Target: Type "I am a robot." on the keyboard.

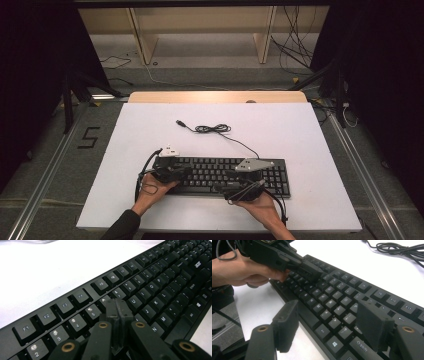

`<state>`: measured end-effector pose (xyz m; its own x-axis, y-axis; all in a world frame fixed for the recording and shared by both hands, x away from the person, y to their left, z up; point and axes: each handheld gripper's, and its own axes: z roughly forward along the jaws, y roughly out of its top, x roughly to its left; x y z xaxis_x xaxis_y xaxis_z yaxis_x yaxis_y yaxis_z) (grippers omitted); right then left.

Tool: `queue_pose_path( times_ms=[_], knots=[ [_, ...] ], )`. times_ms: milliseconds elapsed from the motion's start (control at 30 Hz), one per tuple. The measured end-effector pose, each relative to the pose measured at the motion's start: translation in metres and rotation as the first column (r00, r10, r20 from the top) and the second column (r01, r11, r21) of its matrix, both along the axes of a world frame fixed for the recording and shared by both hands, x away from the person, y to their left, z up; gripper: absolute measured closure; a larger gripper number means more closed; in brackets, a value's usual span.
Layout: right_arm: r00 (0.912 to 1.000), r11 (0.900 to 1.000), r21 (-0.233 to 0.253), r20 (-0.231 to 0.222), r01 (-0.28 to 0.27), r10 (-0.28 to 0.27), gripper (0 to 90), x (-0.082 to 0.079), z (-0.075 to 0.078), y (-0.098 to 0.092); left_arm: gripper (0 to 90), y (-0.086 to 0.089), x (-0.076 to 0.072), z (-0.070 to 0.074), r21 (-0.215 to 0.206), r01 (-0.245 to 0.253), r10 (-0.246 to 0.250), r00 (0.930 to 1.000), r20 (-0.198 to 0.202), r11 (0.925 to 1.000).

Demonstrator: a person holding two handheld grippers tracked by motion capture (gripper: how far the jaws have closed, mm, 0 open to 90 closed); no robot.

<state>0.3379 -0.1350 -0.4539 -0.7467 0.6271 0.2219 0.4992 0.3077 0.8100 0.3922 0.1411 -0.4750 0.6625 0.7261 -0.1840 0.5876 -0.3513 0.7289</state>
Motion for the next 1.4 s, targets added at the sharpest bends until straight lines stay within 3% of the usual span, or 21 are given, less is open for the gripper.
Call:
queue_pose_path(
  times_ms=[533,700,967,1133,1400],
  knots=[
    [0.9999,1.0,0.008,0.009,0.004,-0.004,34.9,-0.005,0.002,-0.003,89.1,-0.002,0.001,-0.003,0.031,-0.008,0.008,0.9999,-0.006,0.9995],
    [0.9999,1.0,0.006,0.011,0.004,-0.004,34.9,-0.006,0.001,-0.003,89.1,-0.001,0.001,-0.003,0.023,-0.01,0.011,0.9999,-0.009,0.9997],
    [0.9999,1.0,0.009,0.011,0.007,-0.007,34.9,-0.005,0.001,-0.003,88.2,0.007,0.0,0.007,-0.038,-0.047,0.048,0.9987,0.017,0.9982],
    [0.9999,1.0,0.009,0.012,0.01,-0.01,34.9,-0.004,0.001,-0.003,85.6,0.01,-0.001,0.012,-0.071,-0.044,0.046,0.9986,0.027,0.9965],
    [0.9998,1.0,0.009,0.008,0.018,-0.018,38.7,-0.001,0.0,-0.002,68.3,0.02,-0.008,0.019,-0.163,-0.022,0.027,0.9991,0.032,0.9863]
  ],
)
